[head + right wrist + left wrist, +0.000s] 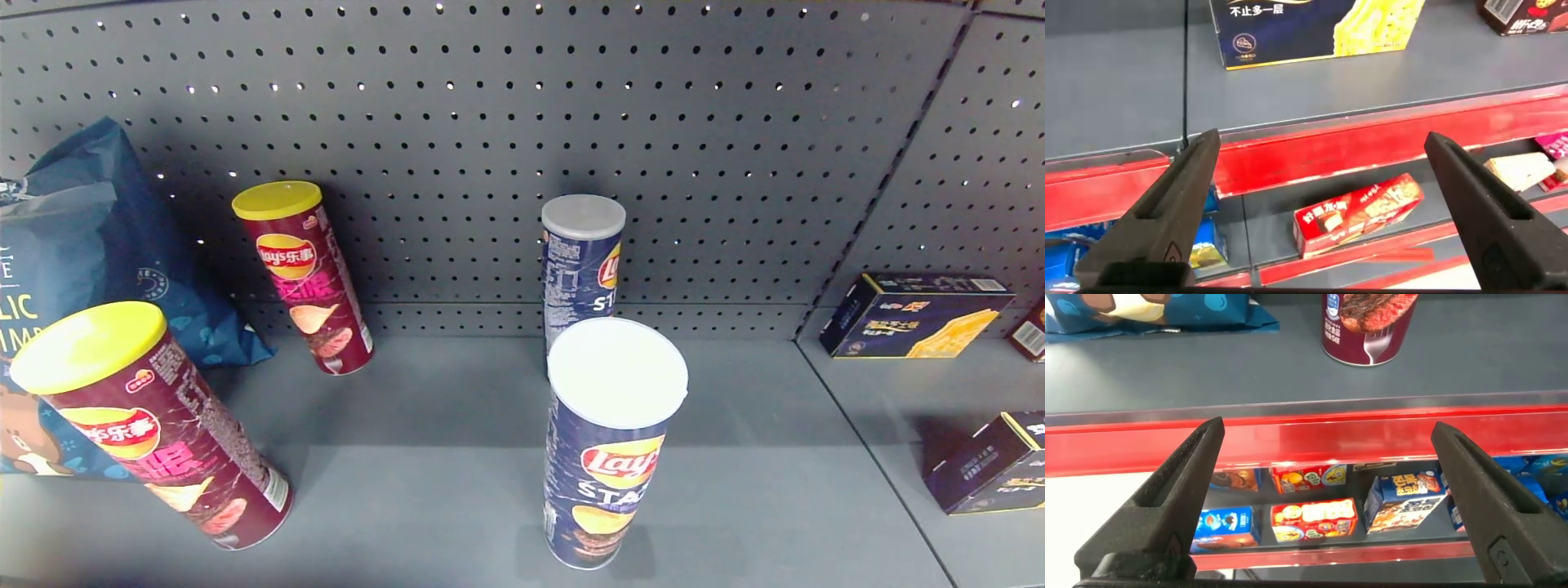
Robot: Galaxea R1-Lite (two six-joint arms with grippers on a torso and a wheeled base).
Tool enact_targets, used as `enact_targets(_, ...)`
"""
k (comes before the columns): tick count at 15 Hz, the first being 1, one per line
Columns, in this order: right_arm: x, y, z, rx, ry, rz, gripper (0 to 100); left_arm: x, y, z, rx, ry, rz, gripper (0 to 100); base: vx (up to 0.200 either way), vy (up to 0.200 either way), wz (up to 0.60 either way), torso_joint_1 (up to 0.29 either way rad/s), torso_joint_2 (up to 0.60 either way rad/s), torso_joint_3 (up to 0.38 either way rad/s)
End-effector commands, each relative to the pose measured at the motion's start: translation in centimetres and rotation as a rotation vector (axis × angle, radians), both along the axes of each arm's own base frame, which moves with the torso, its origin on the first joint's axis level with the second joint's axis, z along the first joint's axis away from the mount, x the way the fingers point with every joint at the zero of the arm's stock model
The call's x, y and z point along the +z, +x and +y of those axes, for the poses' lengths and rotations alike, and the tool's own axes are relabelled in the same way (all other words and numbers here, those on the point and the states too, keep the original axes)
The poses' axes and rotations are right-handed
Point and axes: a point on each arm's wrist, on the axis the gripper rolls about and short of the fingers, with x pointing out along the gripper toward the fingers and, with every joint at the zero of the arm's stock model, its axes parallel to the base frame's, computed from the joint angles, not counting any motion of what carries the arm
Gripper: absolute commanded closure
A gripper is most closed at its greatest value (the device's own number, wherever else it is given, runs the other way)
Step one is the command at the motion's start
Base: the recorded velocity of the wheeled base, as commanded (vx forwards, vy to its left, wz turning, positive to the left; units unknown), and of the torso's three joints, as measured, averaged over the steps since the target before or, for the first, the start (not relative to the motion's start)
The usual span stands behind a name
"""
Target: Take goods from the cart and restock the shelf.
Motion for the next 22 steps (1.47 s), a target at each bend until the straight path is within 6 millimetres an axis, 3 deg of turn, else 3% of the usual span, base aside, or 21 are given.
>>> enact_targets(1, -0.07, 0.02, 0.00, 0.001, 0.001, 0.004, 0, -0.01, 0.00, 0.00, 0.000, 0.000, 0.000, 0, 0.000, 0.000, 0.00, 0.000, 0.00, 0.000)
enact_targets(3, -0.07, 0.03, -0.04, 0.023, 0.002, 0.010, 0, -0.01, 0.00, 0.00, 0.000, 0.000, 0.000, 0, 0.000, 0.000, 0.00, 0.000, 0.00, 0.000)
enact_targets(6, -0.15, -0.37, -0.35, 0.224, -0.005, -0.043, 0, -0.01, 0.01, 0.00, 0.000, 0.000, 0.002, 0, 0.000, 0.000, 0.00, 0.000, 0.00, 0.000)
enact_targets(22, -0.24, -0.69, -0.35, 0.236, -0.006, -0.087, 0, -0.01, 0.00, 0.00, -0.002, 0.000, 0.000, 0, 0.000, 0.000, 0.00, 0.000, 0.00, 0.000)
